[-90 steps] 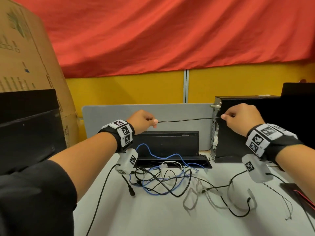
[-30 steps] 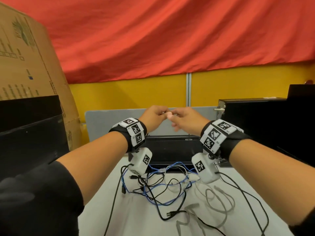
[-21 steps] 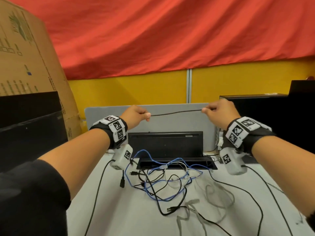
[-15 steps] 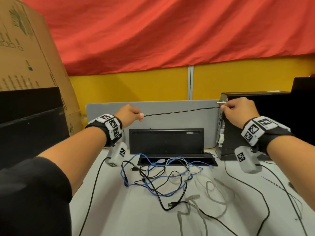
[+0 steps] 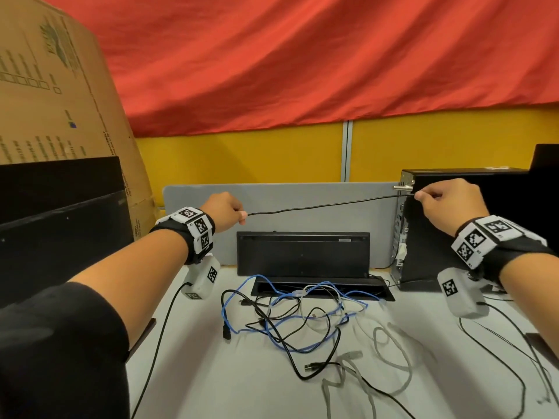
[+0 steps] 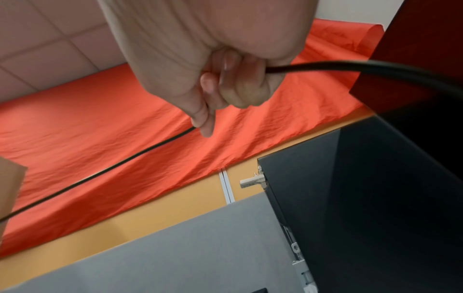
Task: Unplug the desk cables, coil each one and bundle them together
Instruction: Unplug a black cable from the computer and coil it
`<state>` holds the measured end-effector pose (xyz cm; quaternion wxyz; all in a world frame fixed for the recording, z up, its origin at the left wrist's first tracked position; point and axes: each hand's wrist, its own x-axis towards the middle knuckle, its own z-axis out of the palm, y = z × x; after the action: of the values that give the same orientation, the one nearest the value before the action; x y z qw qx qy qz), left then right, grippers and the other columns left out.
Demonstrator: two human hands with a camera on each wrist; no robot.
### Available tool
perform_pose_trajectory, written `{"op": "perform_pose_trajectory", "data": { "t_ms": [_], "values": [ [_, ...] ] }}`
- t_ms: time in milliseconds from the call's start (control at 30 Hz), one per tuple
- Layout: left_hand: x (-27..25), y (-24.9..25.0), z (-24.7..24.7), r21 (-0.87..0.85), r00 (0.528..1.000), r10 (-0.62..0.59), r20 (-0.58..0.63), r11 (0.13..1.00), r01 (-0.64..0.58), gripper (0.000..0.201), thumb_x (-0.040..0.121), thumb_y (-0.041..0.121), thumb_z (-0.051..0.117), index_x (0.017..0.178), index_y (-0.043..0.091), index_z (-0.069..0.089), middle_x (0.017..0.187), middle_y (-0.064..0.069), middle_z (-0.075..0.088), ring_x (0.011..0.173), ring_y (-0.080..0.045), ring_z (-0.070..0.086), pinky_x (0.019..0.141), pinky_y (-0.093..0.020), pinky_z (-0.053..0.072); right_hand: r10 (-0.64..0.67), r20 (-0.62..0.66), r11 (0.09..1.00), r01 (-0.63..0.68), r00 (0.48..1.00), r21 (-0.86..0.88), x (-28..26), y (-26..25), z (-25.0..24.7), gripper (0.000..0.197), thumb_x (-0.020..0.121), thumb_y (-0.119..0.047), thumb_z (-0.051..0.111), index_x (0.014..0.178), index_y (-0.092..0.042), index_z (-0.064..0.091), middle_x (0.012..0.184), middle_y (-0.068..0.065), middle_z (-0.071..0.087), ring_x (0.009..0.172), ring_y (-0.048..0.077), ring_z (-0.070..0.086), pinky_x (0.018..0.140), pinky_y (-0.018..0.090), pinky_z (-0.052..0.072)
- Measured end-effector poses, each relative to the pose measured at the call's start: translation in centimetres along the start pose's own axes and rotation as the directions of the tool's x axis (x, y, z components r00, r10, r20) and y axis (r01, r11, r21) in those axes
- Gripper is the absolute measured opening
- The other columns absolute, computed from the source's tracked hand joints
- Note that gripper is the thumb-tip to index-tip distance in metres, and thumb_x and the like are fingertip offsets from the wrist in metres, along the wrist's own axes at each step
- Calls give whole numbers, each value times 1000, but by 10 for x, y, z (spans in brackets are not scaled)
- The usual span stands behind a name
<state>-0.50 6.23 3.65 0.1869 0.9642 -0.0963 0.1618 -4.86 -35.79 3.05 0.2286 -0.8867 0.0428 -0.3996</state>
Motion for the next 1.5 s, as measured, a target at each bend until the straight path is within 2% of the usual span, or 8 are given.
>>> {"op": "perform_pose_trajectory", "data": {
  "t_ms": [300, 500, 733, 900, 1100, 1267, 1367, 1500],
  "values": [
    [-5, -2, 2, 155, 996, 50, -80, 987, -38, 28, 96, 23, 56, 86, 3, 73, 84, -17, 69, 80, -29, 62, 70, -31, 48, -6, -5, 1000, 6, 1000, 28, -8, 5, 2, 17, 91, -31, 60, 81, -25, 73, 63, -4, 64, 66, 17, 59, 67, 29, 48],
    [-19, 4, 2, -270, 992, 121, 29, 957, -109, 36, 97, 15, 54, 62, 12, 63, 52, 4, 49, 51, -11, 44, 51, -23, 33, 75, 49, 996, -77, 996, 36, -7, 38, 5, 13, 89, -31, 63, 81, -28, 73, 69, -11, 63, 71, 13, 58, 70, 28, 46],
    [-35, 41, -12, -992, 972, 199, 126, 38, 121, 28, 100, 12, 36, 82, 7, 57, 48, 9, 27, 43, -6, 14, 36, -17, 16, 79, 319, 996, -85, 945, 7, -36, 47, 33, 18, 89, -28, 64, 72, -32, 70, 75, -11, 65, 73, 8, 60, 61, 25, 44],
    [-33, 68, -11, -938, 993, 98, 60, -334, 89, 28, 97, -3, 28, 112, -4, 52, 61, 2, 37, 44, -4, 28, 41, -16, 25, -111, 766, 987, 158, 633, 12, -82, 11, 46, 25, 92, -27, 60, 69, -35, 66, 80, -16, 65, 80, -2, 59, 76, 16, 45],
    [-32, 74, 6, -966, 997, -81, 2, -259, -20, 26, 96, -15, 26, 108, -3, 46, 88, -12, 55, 61, -10, 53, 53, -18, 45, -273, 894, 940, 295, 354, 170, -130, -35, 40, 37, 94, -18, 52, 59, -28, 58, 69, -14, 58, 64, -3, 50, 70, 17, 45],
    [-34, 68, 22, -991, 987, -161, -31, -123, -51, 41, 93, -21, 27, 128, -4, 39, 114, -26, 64, 105, -34, 66, 97, -45, 51, -413, 892, 909, 149, 183, 390, -136, -82, 0, 28, 90, -18, 52, 65, -25, 63, 57, -12, 49, 55, 4, 41, 60, 18, 35],
    [-38, 62, 30, -994, 988, -144, -51, 104, -36, 49, 93, -18, 32, 139, -3, 35, 120, -21, 64, 112, -31, 64, 98, -49, 47, -490, 833, 866, 37, 257, 498, -131, -103, -26, 26, 83, -18, 51, 61, -14, 64, 58, -4, 50, 57, 9, 41, 61, 20, 36],
    [-45, 62, 42, -927, 1000, -19, 8, 374, 14, 50, 92, -15, 37, 140, 0, 39, 104, -12, 73, 103, -19, 69, 76, -37, 44, -497, 694, 817, 13, 520, 576, -111, -113, -47, 36, 93, -19, 57, 60, -11, 66, 45, -8, 46, 41, 2, 41, 50, 7, 38]
  ]
}}
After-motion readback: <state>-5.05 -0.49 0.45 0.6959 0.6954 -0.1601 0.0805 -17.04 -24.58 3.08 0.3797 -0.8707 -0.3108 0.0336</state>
